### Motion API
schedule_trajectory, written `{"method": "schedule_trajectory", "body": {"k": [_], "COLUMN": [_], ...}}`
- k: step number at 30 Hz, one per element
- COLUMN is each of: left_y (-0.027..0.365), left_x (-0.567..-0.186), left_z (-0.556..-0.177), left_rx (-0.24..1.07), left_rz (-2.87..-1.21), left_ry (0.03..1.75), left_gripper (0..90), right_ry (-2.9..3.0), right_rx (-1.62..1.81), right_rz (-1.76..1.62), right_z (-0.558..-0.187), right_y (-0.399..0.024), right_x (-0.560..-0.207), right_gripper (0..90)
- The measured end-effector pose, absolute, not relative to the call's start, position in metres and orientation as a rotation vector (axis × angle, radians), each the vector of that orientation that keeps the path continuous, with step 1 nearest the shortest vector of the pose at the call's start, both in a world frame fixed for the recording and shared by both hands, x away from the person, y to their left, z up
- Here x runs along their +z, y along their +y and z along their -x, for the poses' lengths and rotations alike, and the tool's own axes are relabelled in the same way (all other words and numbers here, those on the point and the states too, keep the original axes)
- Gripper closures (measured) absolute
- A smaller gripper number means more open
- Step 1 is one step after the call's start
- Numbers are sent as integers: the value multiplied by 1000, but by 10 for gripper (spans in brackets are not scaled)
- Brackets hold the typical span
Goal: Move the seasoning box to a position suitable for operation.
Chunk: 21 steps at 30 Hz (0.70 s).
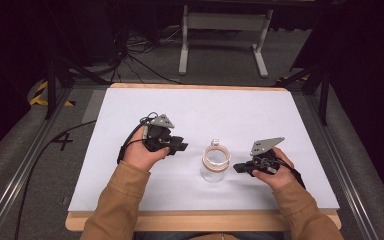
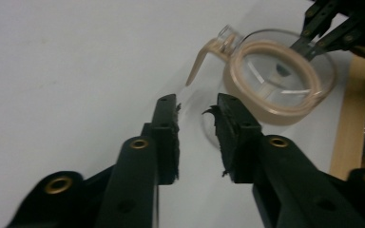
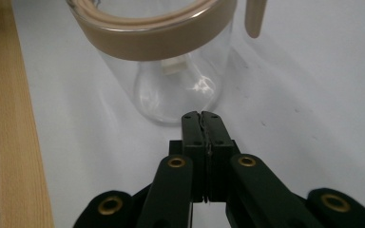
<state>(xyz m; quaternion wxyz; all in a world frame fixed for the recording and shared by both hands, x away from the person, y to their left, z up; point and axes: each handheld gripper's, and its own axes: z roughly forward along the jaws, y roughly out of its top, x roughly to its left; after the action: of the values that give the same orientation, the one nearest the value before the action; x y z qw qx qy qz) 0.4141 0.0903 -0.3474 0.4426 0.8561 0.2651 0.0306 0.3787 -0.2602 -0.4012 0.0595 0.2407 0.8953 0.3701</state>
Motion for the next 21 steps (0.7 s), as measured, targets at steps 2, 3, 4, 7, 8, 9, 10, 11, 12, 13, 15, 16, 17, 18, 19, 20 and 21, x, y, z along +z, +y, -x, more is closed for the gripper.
{"method": "schedule_trajectory", "body": {"k": [2, 3, 4, 7, 8, 9, 10, 11, 12, 13, 15, 16, 17, 18, 19, 20, 21], "left_y": [86, 86, 83, 74, 71, 66, 66, 60, 60, 56, 49, 46, 43, 43, 39, 37, 34], "left_x": [-345, -345, -343, -339, -338, -338, -338, -337, -337, -338, -338, -338, -339, -339, -340, -340, -342], "left_z": [-415, -415, -415, -418, -419, -421, -421, -424, -424, -425, -432, -434, -437, -437, -440, -442, -443], "left_rx": [53, 53, 45, 68, 61, 40, 40, 32, 32, 31, 16, 7, 2, 2, 6, 0, -10], "left_rz": [-2102, -2102, -2097, -2109, -2106, -2095, -2095, -2110, -2110, -2111, -2111, -2115, -2123, -2123, -2128, -2140, -2133], "left_ry": [626, 626, 611, 573, 565, 558, 558, 539, 539, 537, 526, 526, 521, 521, 509, 504, 500], "left_gripper": [755, 763, 763, 764, 763, 742, 747, 759, 776, 776, 824, 838, 849, 854, 854, 862, 863], "right_ry": [2694, 2690, 2690, 2672, 2671, 2664, 2664, 2658, 2658, 2657, 2646, 2646, 2643, 2643, 2641, 2639, 2636], "right_rx": [1129, 1131, 1131, 1128, 1127, 1122, 1122, 1122, 1122, 1119, 1117, 1117, 1117, 1117, 1117, 1119, 1120], "right_rz": [-752, -760, -760, -786, -795, -810, -810, -819, -819, -831, -852, -857, -868, -868, -870, -874, -876], "right_z": [-376, -375, -375, -372, -370, -368, -368, -367, -367, -366, -363, -363, -362, -362, -361, -360, -359], "right_y": [-267, -269, -269, -276, -278, -281, -281, -285, -285, -286, -291, -292, -293, -293, -294, -295, -295], "right_x": [-400, -400, -400, -400, -401, -401, -401, -402, -402, -402, -404, -405, -405, -405, -405, -404, -404], "right_gripper": [900, 900, 900, 900, 900, 900, 900, 900, 900, 900, 900, 900, 900, 900, 900, 900, 900]}}
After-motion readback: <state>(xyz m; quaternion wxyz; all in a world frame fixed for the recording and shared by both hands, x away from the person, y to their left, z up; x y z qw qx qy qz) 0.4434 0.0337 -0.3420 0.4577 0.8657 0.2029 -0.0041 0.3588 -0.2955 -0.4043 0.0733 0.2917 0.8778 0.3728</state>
